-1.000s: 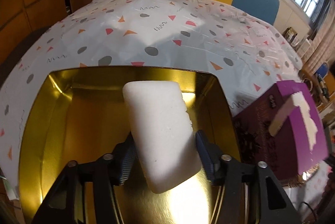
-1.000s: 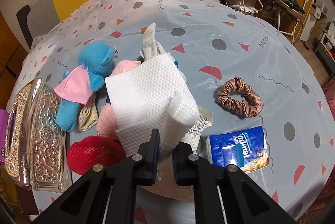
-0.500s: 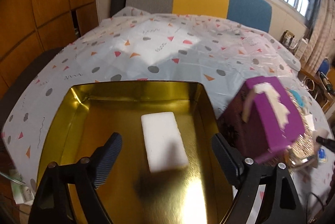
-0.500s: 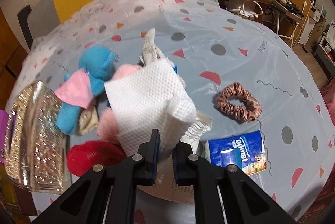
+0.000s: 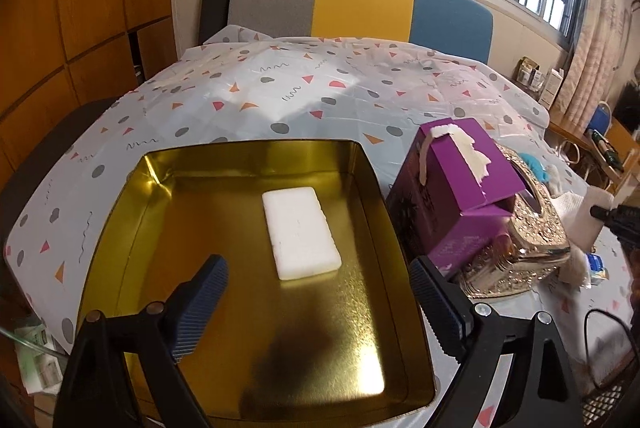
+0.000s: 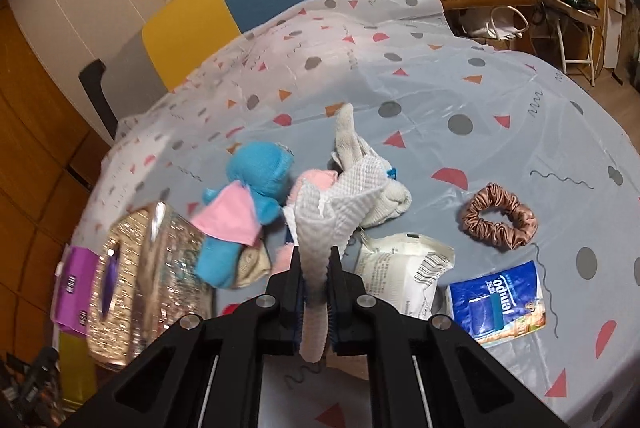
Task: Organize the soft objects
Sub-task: 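Carry the waffle towel into the gold tray and open the right tool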
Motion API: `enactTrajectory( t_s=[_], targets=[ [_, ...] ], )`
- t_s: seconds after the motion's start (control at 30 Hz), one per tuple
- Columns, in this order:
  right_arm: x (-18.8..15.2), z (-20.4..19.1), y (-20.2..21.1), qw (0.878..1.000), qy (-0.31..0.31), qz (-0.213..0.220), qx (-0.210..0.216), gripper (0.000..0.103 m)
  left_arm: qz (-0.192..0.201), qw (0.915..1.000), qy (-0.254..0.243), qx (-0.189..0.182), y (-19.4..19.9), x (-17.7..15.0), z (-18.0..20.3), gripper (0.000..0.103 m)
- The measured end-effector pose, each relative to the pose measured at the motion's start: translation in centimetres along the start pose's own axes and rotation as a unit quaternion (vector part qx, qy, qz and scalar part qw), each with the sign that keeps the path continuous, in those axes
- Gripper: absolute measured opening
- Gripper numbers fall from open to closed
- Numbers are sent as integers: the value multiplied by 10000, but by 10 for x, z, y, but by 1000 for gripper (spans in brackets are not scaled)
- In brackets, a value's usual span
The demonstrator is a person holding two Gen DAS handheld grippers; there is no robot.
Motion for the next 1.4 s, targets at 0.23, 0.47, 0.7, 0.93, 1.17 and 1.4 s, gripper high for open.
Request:
enactTrajectory(
  t_s=[0.23, 0.47, 0.7, 0.93, 1.17, 1.4],
  targets=[
    [10, -23, 28, 9993, 21, 166, 346, 7, 36, 9998, -92, -158, 9, -4, 9, 93],
    [27, -91, 66, 9938, 505, 443, 884, 7, -28, 9997, -143, -206, 10, -14, 8, 93],
    [39, -211, 100, 9739, 1334, 766, 1668, 7, -92, 9999, -19, -139, 9, -28, -8, 93],
    [-11, -336, 111, 9349, 2406, 467, 2567, 7, -10, 9986, 505, 176, 12, -26, -58, 93],
    [-109, -387, 62, 9076, 3292, -663, 2521, 7, 131, 9927, 1087, 516, 17, -19, -113, 93],
    [-179, -370, -2, 8937, 3723, -1609, 1920, 20, 195, 9913, 1190, 538, 21, -18, -122, 93]
  ],
)
Point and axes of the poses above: each gripper's, at about its wrist camera, not at the fingertips, and y roughly against the way its jaws point, z to its right, x to its top, the point moved 8 cm from there along -y, roughly the way its jaws point, and after that the axes turned 7 degrees about -z, right-handed, at the moved point
